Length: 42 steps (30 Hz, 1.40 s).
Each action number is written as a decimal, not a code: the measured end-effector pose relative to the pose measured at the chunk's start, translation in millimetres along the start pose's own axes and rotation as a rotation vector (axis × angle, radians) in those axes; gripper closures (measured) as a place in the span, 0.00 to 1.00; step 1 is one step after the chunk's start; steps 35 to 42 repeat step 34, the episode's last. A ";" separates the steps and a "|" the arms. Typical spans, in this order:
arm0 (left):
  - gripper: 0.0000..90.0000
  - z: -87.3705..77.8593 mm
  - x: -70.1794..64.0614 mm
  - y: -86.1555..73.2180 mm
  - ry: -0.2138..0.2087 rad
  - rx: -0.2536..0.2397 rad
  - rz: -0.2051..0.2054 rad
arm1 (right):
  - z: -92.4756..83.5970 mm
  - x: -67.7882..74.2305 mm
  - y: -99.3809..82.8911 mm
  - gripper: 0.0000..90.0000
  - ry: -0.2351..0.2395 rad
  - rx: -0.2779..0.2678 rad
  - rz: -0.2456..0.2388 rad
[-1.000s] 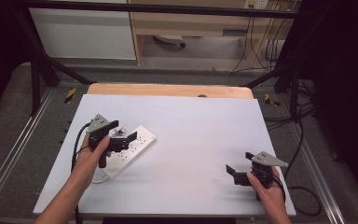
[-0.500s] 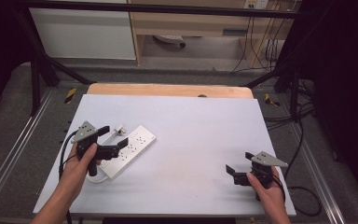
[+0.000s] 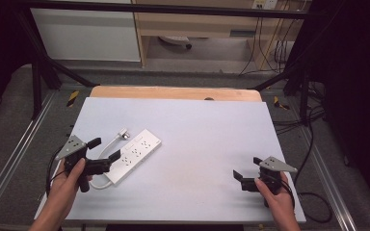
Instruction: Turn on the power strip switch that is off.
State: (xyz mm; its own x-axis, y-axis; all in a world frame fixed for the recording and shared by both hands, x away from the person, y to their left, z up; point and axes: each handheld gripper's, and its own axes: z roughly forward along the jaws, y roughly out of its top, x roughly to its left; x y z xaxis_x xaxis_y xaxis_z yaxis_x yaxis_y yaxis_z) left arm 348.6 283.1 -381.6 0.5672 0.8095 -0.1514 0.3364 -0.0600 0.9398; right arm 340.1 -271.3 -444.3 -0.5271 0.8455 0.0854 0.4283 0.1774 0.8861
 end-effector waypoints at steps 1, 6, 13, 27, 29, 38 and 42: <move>0.07 -2.8 0.7 -1.6 0.002 -0.001 -0.002 | 0.0 0.0 0.0 0.02 0.000 0.000 0.002; 0.07 -17.2 5.0 -8.3 0.013 -0.015 -0.009 | 0.7 0.5 0.1 0.02 0.002 0.001 0.000; 0.07 -35.6 14.4 -23.1 0.035 -0.048 -0.026 | 0.8 0.6 0.0 0.02 0.001 0.003 0.002; 0.08 -36.5 26.7 -57.4 0.071 0.023 -0.021 | 3.6 -0.2 -1.0 0.02 -0.010 0.021 -0.003; 0.08 -33.2 25.1 -60.8 0.061 0.040 -0.011 | 4.6 -0.4 -1.7 0.02 -0.017 0.033 0.005; 0.08 -31.0 19.9 -59.1 0.044 0.035 0.002 | 17.2 -3.9 -5.0 0.03 -0.118 0.129 0.022; 0.08 -31.0 19.9 -59.1 0.044 0.035 0.002 | 17.2 -3.9 -5.0 0.03 -0.118 0.129 0.022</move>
